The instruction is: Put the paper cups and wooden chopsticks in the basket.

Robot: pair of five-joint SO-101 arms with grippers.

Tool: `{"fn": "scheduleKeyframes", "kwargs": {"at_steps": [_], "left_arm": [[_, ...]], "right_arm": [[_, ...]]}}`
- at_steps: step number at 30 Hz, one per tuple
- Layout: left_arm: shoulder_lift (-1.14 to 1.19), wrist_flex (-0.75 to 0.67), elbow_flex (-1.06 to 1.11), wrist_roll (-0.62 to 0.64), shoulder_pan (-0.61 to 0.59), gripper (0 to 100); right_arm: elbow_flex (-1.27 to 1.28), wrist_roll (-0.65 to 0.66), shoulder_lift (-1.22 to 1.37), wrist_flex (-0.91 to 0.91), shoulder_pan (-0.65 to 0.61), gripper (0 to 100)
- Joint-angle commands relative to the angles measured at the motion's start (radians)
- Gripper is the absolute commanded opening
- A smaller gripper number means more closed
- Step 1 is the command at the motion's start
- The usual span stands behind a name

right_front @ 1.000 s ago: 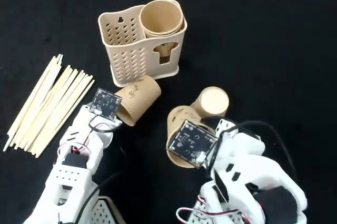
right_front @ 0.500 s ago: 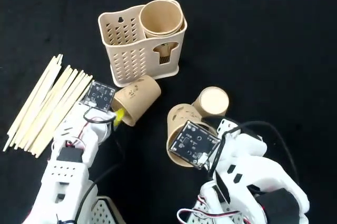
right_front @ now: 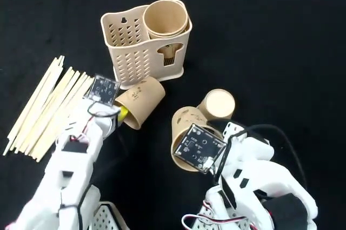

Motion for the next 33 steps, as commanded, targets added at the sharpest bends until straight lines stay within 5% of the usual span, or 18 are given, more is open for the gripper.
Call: {"fn": "scheduleKeyframes", "kwargs": {"at_steps": [1, 6, 14, 21, 24, 30, 33], "left_arm": [[0.189, -0.086, -0.127, 0.052, 0.002, 31], [0.308, -0.212, -0.139, 0.092, 0.002, 30], [0.276, -0.229, -0.087, 0.091, -0.001, 2], [-0.029, -0.219, 0.093, 0.095, 0.01, 3], [-0.216, -0.034, 0.119, 0.095, 0.01, 3], [-0.575, 0.713, -0.125, 0.092, 0.031, 3], [-0.684, 0.933, -0.229, 0.095, 0.107, 3]], "right_arm": [[-0.041, -0.011, 0.007, 0.003, 0.012, 1.2], [-0.041, -0.011, 0.007, 0.003, 0.012, 1.2], [-0.039, -0.011, 0.007, 0.002, 0.012, 1.2], [-0.044, -0.063, 0.016, -0.005, 0.014, 1.2], [-0.045, -0.069, 0.016, -0.005, 0.014, 1.2], [-0.051, -0.063, 0.016, -0.021, 0.117, 1.2], [-0.061, -0.06, 0.018, -0.026, 0.17, 1.2]]}}
